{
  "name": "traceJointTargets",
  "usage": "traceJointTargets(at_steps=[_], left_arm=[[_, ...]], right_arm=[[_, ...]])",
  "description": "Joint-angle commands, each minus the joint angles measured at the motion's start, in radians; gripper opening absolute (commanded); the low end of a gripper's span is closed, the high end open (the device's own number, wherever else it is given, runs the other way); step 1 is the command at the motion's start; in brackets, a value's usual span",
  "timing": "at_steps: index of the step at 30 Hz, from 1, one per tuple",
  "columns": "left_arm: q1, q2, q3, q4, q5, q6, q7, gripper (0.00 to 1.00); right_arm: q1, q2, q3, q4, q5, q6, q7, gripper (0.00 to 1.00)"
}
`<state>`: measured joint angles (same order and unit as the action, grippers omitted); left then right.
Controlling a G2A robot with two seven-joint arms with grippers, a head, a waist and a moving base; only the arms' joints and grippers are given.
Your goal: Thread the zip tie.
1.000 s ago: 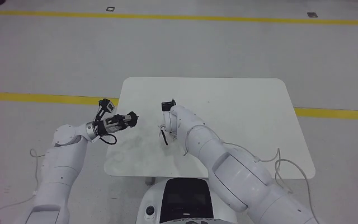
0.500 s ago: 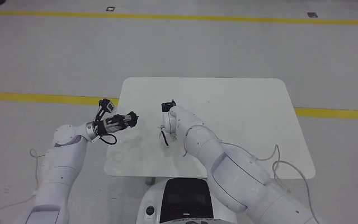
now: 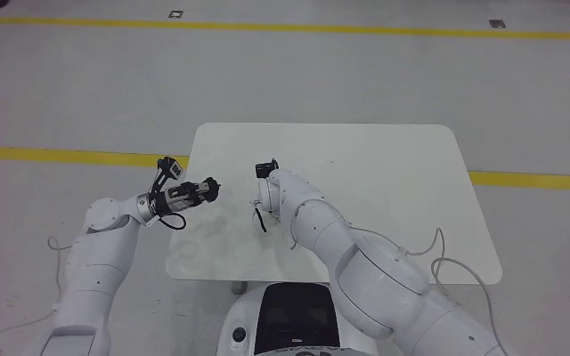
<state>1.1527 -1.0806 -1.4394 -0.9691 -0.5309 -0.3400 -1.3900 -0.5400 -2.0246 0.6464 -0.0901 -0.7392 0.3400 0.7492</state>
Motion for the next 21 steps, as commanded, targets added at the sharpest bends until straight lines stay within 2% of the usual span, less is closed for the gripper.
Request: traceJointTargets(at_steps=[1,21], left_arm=[[0.000,0.000,0.000,0.000,0.000,0.000,0.000,0.00],[0.000,0.000,0.000,0.000,0.000,0.000,0.000,0.00]], right_arm=[[-0.003,0.000,-0.001,-0.003,0.001,0.000,0.001,0.22],[-0.005,0.000,-0.003,0.005,-0.012,0.000,0.009,0.16]])
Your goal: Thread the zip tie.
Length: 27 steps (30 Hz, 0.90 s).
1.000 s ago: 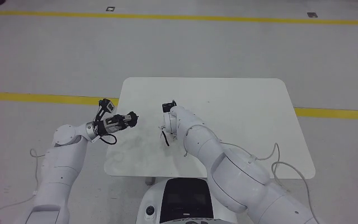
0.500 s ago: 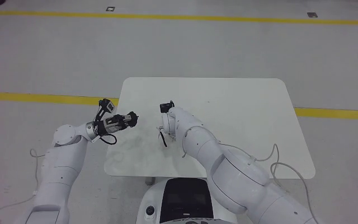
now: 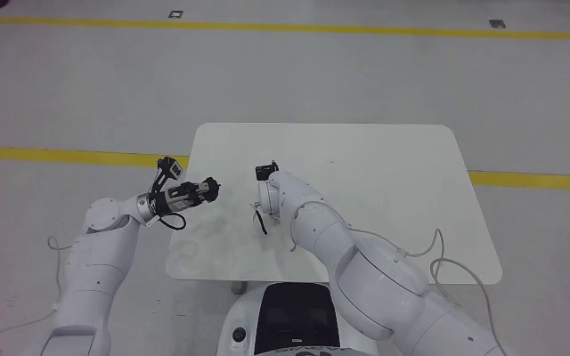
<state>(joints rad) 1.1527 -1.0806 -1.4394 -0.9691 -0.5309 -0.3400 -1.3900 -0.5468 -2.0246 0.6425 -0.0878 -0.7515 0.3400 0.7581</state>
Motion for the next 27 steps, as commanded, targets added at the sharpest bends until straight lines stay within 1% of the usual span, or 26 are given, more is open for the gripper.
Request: traceJointTargets(at_steps=[1,2,5,6,7,10,13,17,27], left_arm=[[0.000,0.000,0.000,0.000,0.000,0.000,0.000,0.00],[0.000,0.000,0.000,0.000,0.000,0.000,0.000,0.00],[0.000,0.000,0.000,0.000,0.000,0.000,0.000,0.00],[0.000,0.000,0.000,0.000,0.000,0.000,0.000,0.00],[0.000,0.000,0.000,0.000,0.000,0.000,0.000,0.00],[0.000,0.000,0.000,0.000,0.000,0.000,0.000,0.00],[0.000,0.000,0.000,0.000,0.000,0.000,0.000,0.00],[0.000,0.000,0.000,0.000,0.000,0.000,0.000,0.00],[0.000,0.000,0.000,0.000,0.000,0.000,0.000,0.00]], right_arm=[[0.002,0.000,0.001,0.003,0.000,0.000,0.000,0.16],[0.002,0.000,0.001,0.003,0.000,0.000,0.001,0.16],[0.002,0.000,0.001,0.004,0.000,0.000,0.001,0.12],[0.002,0.000,0.001,0.004,0.000,0.000,0.002,0.08],[0.002,0.000,0.001,0.004,0.000,0.000,0.003,0.07],[0.001,0.000,0.000,0.004,-0.001,0.000,0.007,0.09],[0.002,0.000,0.001,0.005,-0.002,0.000,0.007,0.13],[0.006,0.000,0.004,0.015,-0.005,0.000,0.004,0.15],[0.009,0.000,0.005,0.022,-0.013,0.000,0.000,0.16]])
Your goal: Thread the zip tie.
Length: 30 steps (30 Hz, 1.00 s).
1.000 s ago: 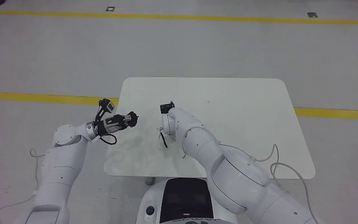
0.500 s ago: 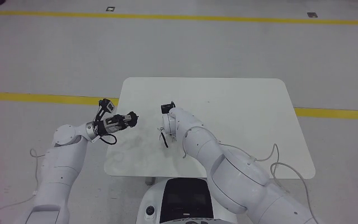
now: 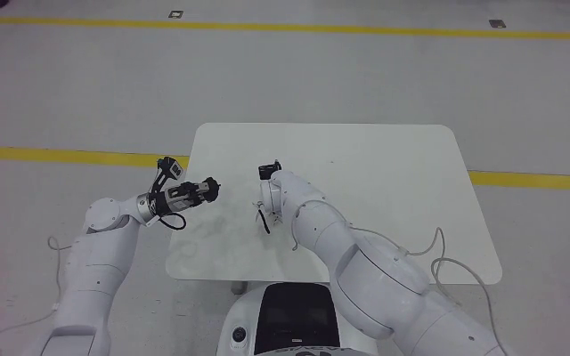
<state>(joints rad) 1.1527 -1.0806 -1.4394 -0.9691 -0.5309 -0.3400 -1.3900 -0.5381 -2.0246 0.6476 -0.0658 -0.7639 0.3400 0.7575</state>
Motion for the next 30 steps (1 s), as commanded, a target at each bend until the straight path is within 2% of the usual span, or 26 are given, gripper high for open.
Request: traceJointTargets(at_steps=[1,9,14,30], left_arm=[[0.000,0.000,0.000,0.000,0.000,0.000,0.000,0.00],[0.000,0.000,0.000,0.000,0.000,0.000,0.000,0.00],[0.000,0.000,0.000,0.000,0.000,0.000,0.000,0.00],[0.000,0.000,0.000,0.000,0.000,0.000,0.000,0.00]], right_arm=[[-0.001,0.000,-0.002,0.001,-0.002,0.000,0.003,0.16],[-0.005,0.000,-0.003,-0.002,-0.009,0.000,0.019,0.13],[-0.006,0.000,-0.004,-0.005,-0.011,0.000,0.022,0.00],[0.000,0.000,0.000,-0.008,-0.007,0.000,0.005,0.00]])
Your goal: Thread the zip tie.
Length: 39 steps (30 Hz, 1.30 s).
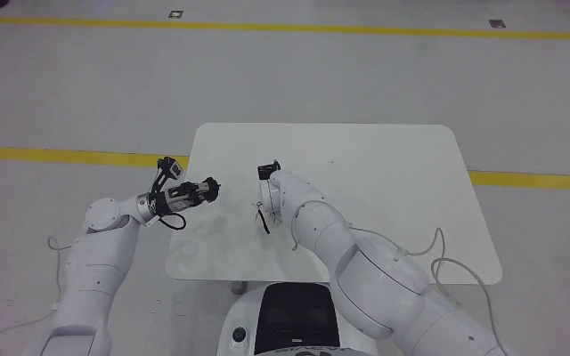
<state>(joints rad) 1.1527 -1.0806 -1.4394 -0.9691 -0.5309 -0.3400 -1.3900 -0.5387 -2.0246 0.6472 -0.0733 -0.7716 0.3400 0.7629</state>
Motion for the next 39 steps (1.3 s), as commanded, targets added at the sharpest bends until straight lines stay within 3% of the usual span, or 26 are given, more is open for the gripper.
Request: traceJointTargets(at_steps=[1,3,4,7,39], left_arm=[[0.000,0.000,0.000,0.000,0.000,0.000,0.000,0.00],[0.000,0.000,0.000,0.000,0.000,0.000,0.000,0.00],[0.000,0.000,0.000,0.000,0.000,0.000,0.000,0.00],[0.000,0.000,0.000,0.000,0.000,0.000,0.000,0.00],[0.000,0.000,0.000,0.000,0.000,0.000,0.000,0.00]], right_arm=[[0.000,0.000,0.000,-0.001,0.002,0.000,0.000,0.00],[-0.001,0.000,0.000,-0.005,0.002,0.000,0.000,0.01],[-0.003,0.000,-0.002,-0.008,0.001,0.000,0.000,0.10],[-0.007,0.000,-0.004,-0.015,-0.005,0.000,0.003,0.16],[-0.030,0.000,-0.019,-0.048,-0.063,0.000,0.037,0.20]])
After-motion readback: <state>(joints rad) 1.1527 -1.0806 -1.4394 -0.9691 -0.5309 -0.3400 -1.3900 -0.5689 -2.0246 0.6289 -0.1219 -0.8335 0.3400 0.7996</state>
